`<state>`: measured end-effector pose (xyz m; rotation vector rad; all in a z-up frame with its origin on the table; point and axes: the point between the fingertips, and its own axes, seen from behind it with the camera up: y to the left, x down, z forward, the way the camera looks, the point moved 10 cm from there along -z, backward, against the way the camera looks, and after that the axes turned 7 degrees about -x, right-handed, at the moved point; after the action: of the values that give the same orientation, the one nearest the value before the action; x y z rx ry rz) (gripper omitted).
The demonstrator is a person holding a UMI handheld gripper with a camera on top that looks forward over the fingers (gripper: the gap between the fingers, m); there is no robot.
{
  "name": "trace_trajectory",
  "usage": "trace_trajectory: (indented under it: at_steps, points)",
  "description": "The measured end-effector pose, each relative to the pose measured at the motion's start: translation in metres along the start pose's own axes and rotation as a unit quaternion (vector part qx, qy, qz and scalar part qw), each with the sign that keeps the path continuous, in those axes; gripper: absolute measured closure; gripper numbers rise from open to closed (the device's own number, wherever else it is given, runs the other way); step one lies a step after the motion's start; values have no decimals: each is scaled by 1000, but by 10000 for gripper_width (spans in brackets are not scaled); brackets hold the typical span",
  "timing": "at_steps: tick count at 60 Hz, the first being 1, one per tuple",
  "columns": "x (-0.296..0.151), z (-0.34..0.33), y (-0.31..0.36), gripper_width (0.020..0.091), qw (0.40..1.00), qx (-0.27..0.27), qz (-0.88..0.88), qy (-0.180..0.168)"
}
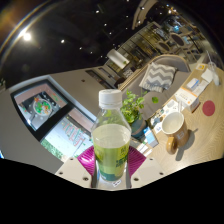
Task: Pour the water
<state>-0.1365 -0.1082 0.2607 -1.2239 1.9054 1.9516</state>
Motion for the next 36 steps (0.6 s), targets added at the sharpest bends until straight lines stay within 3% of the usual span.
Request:
trace_trajectory:
  at_steps: [9,22,36]
  points:
    - [-22,42,-11,720,970,-59,233,-31]
    - [-25,79,-50,718,874,-93,474,-47]
    - [-15,90,-76,719,835,-86,541,-46]
